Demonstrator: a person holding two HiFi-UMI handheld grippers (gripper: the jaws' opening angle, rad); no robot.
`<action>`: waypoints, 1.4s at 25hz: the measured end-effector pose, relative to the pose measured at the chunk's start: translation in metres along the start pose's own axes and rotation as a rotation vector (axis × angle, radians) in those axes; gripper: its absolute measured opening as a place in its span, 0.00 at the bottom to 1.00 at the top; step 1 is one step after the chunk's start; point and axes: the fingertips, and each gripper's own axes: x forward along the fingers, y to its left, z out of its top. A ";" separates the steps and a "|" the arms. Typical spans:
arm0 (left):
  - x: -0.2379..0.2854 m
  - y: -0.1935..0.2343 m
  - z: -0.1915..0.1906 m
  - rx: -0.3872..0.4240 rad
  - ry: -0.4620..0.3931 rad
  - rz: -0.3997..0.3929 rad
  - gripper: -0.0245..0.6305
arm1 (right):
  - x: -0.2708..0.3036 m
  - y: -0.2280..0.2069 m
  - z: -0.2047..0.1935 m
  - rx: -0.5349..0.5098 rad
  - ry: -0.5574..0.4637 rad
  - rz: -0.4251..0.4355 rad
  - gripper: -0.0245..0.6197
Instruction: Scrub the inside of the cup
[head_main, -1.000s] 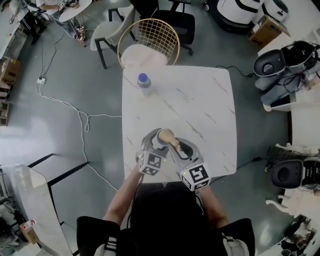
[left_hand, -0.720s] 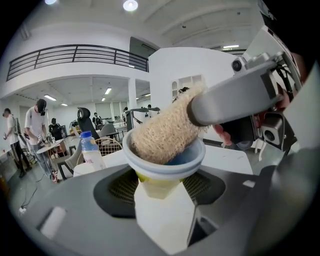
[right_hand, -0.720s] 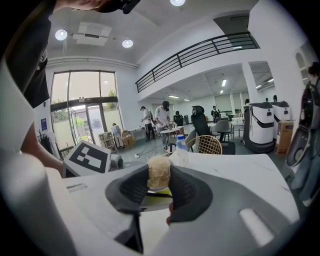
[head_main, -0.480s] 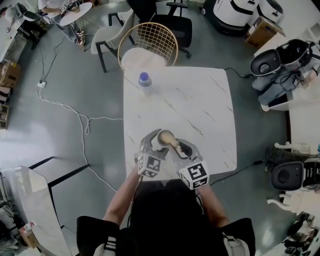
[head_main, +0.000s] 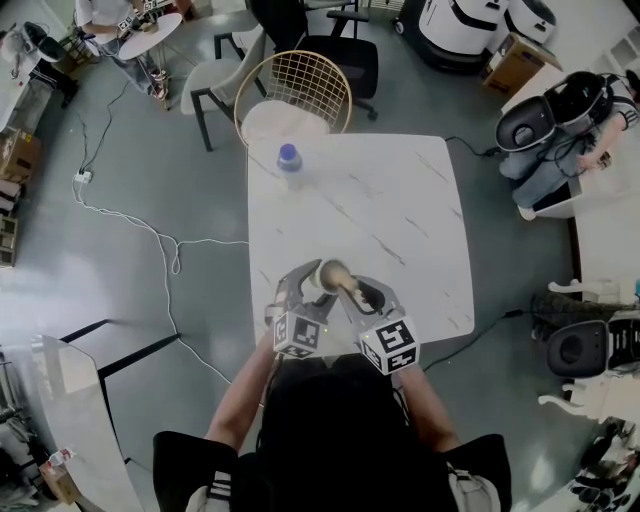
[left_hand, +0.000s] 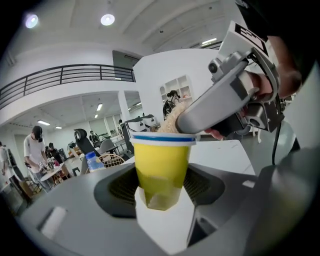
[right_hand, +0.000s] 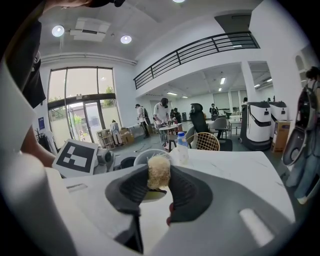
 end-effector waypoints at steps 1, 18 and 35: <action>-0.002 -0.001 0.000 0.011 -0.001 -0.002 0.46 | 0.000 0.001 -0.001 0.003 0.001 -0.001 0.21; -0.027 0.005 -0.003 0.107 0.012 0.051 0.46 | 0.001 0.036 0.005 -0.020 0.006 0.039 0.21; -0.029 -0.008 -0.003 0.062 -0.008 0.018 0.46 | -0.009 0.025 -0.002 0.006 0.038 0.021 0.21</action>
